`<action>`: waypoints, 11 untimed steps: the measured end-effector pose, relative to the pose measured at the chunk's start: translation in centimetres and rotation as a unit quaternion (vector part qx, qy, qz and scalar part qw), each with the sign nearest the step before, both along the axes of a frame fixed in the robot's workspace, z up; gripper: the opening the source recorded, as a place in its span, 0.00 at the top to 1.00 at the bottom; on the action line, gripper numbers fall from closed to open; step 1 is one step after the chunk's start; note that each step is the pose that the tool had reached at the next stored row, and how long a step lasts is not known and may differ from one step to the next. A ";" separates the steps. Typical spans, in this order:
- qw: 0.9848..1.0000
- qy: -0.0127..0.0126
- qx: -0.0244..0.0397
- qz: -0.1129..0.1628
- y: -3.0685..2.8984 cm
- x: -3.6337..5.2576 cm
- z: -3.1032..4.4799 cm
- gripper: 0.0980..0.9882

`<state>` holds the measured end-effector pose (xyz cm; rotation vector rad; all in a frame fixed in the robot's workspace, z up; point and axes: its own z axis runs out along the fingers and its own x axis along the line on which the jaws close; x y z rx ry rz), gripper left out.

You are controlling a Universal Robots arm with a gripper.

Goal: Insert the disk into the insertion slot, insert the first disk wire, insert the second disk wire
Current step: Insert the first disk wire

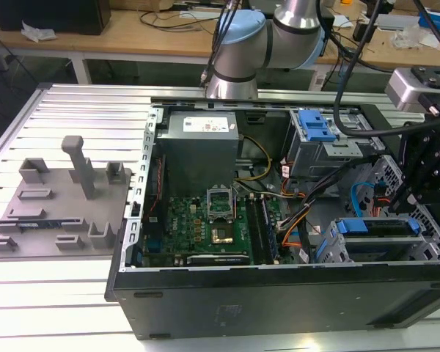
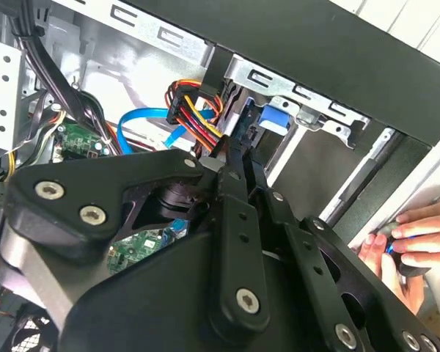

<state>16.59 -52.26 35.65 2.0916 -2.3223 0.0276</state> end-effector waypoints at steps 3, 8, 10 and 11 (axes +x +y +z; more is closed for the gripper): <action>1.000 0.000 0.000 0.000 -0.01 0.00 0.00 0.92; 1.000 0.000 0.000 0.000 -0.19 0.07 -0.06 0.92; 1.000 0.000 0.000 0.000 -0.31 0.07 -0.13 0.92; 1.000 0.000 0.000 0.000 -0.41 0.07 -0.19 0.92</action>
